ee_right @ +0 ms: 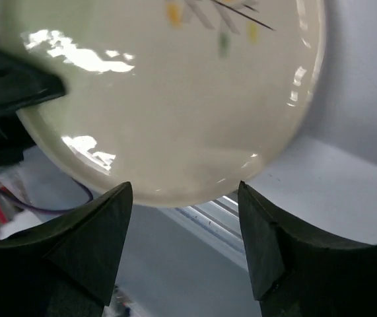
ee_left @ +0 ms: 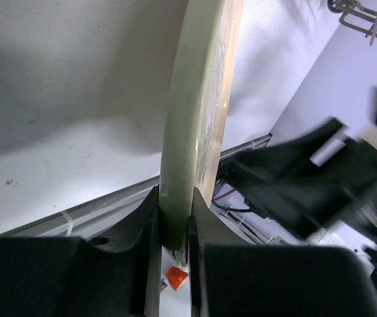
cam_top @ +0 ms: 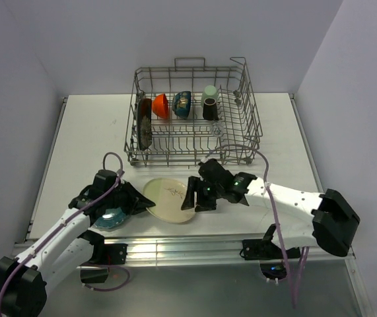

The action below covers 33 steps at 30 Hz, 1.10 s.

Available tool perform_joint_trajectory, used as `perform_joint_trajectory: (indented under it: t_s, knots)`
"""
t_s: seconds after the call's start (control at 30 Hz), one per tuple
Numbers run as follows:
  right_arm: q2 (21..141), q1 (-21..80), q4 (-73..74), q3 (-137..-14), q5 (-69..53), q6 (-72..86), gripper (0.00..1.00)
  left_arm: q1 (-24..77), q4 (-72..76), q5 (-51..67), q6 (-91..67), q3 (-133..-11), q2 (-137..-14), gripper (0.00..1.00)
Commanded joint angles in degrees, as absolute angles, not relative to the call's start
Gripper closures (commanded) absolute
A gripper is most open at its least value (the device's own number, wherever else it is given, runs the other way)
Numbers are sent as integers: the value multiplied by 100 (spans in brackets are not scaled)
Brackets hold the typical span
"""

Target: Load the mixed dishes into the dish rack

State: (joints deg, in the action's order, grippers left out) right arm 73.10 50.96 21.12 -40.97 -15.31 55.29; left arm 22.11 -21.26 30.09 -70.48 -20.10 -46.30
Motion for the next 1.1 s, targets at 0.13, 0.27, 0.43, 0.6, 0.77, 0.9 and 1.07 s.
perform_joint_trajectory:
  t_s: [0.13, 0.27, 0.43, 0.6, 0.77, 0.9, 1.07]
  knots:
    - [6890, 6405, 3469, -5624, 428, 3447, 10, 2276, -2829, 3120, -6434, -2672, -4904, 100]
    - [7145, 7153, 3744, -6002, 1116, 2814, 4, 2311, -2970, 3243, -6337, -2900, -5080, 100]
    - [7698, 7611, 3937, -6494, 1704, 2260, 0, 2399, -3102, 3340, -6381, -3111, -5150, 100]
    - [8426, 8014, 4069, -6986, 2100, 1943, 0, 2478, -3146, 3419, -6547, -3208, -5098, 100]
    - [8964, 8507, 3973, -7294, 2355, 1679, 0, 2522, -3146, 3436, -6618, -3217, -5045, 100]
    - [9569, 8727, 4025, -7567, 2574, 1757, 1, 2558, -3111, 3454, -6706, -3234, -5010, 100]
    - [10378, 8754, 4403, -7962, 3777, 2170, 8, 2628, -3111, 3515, -6803, -3278, -4887, 100]
